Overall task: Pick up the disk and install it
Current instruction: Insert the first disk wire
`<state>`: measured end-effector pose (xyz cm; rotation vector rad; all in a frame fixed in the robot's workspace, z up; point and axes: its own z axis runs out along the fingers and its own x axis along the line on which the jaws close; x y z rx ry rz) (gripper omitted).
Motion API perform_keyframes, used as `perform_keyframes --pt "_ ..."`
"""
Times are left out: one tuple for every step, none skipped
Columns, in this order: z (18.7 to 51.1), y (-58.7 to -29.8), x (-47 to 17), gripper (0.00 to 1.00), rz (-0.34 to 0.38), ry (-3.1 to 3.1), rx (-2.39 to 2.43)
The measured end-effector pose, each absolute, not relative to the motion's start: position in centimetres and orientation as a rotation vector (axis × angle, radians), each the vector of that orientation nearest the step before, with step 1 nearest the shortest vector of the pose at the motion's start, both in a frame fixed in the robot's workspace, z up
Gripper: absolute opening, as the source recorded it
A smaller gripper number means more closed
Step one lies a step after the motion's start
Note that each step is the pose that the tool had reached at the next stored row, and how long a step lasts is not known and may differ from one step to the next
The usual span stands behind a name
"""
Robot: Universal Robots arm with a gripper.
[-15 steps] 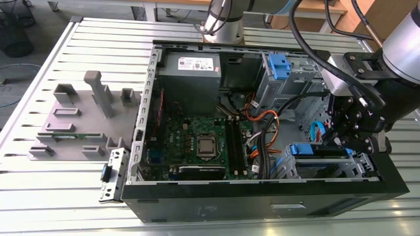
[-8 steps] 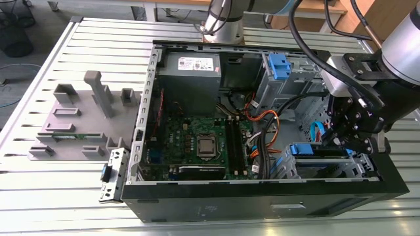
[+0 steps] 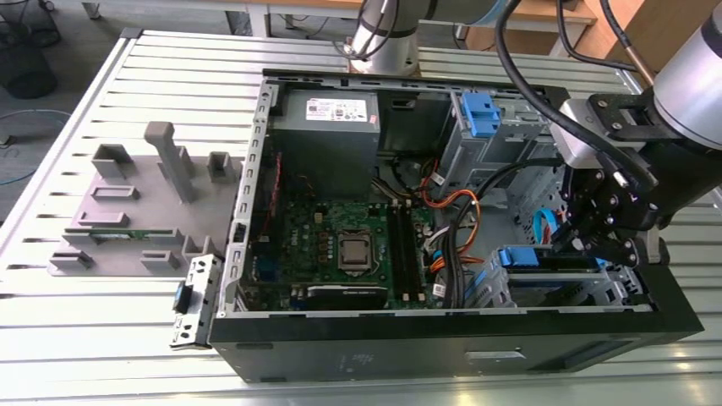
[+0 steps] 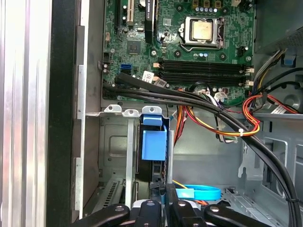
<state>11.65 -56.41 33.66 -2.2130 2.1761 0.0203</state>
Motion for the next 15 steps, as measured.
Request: perform_keyframes --pt "33.61 -56.41 11.65 0.16 0.021 2.176 -2.213" --pt "33.56 -56.41 11.65 0.16 0.021 2.176 -2.213" --pt "33.56 -56.41 11.65 0.16 0.021 2.176 -2.213" --pt "33.56 -56.41 11.65 0.16 0.020 2.176 -2.213" --pt "33.56 -56.41 11.65 0.16 0.020 2.176 -2.213" --pt "33.56 -56.41 11.65 0.16 0.020 2.176 -2.213" --pt "33.56 -56.41 11.65 0.16 0.020 2.176 -2.213" --pt "33.55 -56.41 11.65 0.16 0.020 2.176 -2.213" --pt "33.55 -56.41 11.65 0.16 0.020 2.176 -2.213" --pt "33.55 -56.41 11.65 0.16 0.020 2.176 -2.213" --pt "33.55 -56.41 11.65 0.16 0.020 2.176 -2.213" --pt "33.54 -56.41 11.65 0.16 0.020 2.176 -2.213" --pt "33.54 -56.41 11.65 0.16 0.020 2.176 -2.213" --pt "33.56 -56.41 11.65 0.16 0.021 2.176 -2.213" --pt "33.61 -56.41 11.65 0.16 0.021 2.176 -2.213"
